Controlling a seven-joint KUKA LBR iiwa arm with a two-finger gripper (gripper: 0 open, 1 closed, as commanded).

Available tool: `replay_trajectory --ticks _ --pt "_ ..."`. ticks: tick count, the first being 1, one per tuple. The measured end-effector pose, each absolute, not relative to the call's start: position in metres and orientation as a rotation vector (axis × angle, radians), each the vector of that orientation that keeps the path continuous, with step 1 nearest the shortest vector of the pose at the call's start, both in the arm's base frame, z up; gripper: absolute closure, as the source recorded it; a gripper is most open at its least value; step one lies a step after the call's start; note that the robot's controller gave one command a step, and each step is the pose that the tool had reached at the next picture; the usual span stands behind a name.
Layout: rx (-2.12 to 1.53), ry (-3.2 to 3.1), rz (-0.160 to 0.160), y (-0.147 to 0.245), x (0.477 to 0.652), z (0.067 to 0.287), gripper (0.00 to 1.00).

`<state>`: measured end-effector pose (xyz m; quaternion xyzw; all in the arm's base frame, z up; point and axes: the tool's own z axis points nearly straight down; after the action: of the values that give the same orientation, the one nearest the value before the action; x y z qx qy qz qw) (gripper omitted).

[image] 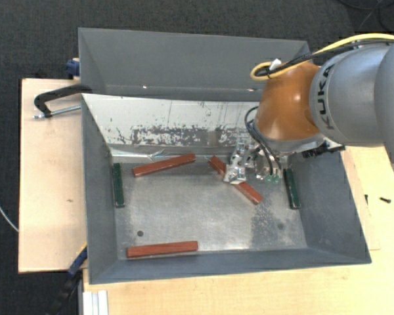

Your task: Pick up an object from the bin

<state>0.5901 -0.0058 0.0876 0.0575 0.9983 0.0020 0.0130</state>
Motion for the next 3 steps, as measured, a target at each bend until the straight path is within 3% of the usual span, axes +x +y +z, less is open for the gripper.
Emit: replay_trajectory --ticks 1,2,3 --pt "0.18 3.124 0.002 -0.0069 0.5859 0.0826 0.0" --pt "0.18 3.136 0.002 -0.0064 0.5829 0.0793 1.0" --pt "0.18 3.136 0.002 -0.0064 0.5829 0.0793 1.0"
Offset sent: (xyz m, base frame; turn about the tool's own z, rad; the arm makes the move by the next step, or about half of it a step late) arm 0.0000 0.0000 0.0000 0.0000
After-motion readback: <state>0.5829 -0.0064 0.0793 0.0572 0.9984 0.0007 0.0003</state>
